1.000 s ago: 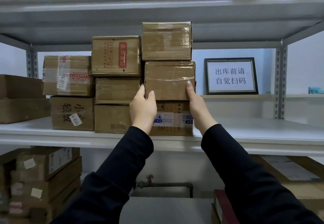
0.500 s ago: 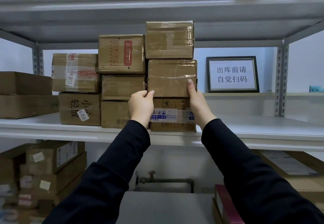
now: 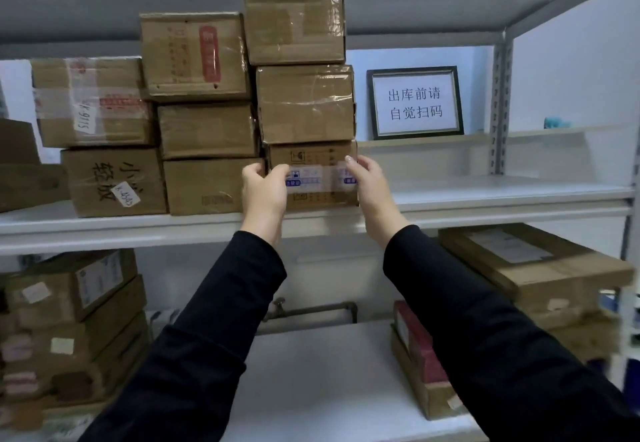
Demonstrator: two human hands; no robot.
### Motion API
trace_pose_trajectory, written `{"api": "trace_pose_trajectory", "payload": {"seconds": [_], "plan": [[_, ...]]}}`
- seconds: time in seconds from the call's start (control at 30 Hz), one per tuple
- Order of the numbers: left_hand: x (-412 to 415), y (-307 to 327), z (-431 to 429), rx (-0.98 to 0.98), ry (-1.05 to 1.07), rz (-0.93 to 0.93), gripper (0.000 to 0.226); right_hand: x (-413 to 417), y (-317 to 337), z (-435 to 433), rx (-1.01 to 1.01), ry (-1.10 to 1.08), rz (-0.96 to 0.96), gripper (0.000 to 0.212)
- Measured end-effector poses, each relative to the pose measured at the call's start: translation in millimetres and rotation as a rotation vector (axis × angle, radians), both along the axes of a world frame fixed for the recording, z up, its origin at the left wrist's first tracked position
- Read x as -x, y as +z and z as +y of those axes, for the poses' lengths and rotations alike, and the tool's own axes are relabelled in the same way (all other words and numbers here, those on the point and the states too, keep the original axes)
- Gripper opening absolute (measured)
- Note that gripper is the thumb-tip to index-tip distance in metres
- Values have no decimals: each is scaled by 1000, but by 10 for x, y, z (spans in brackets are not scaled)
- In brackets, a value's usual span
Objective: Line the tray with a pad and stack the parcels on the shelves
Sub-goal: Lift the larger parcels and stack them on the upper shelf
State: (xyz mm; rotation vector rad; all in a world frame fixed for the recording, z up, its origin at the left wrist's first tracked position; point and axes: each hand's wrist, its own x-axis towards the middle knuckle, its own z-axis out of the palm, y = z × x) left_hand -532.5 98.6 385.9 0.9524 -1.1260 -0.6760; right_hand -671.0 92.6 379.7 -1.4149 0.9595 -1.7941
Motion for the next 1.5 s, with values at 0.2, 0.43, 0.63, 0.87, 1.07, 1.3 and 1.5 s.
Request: {"api": "trace_pose_trajectory", "payload": {"seconds": [0.2,0.43,0.63,0.87,1.07,1.3,1.5], "plan": [[114,-255,38,5,10,51,51,113,-184,276,-8,-66,97,25],[341,-562,81,27,46,80,47,383,-561,382,-169,54,197,12],[636,-889,23,28,98,230,39,715,-814,203,-257,82,270,17],[1224,-1133,-75,21,188,394,18,1109,-1029,-59,-286,86,303,15],[1703,-1709,-351,-288,90,300,10,1577,-1692,-392,-471,13,278,25],[2160,-2352,-684,-659,-81,288,17,1905,-2314,-765,-700,-102,427,71],[2380,-2848,-814,-894,-123,166,45,2222,-2677,-904,-848,-83,557,64]]}}
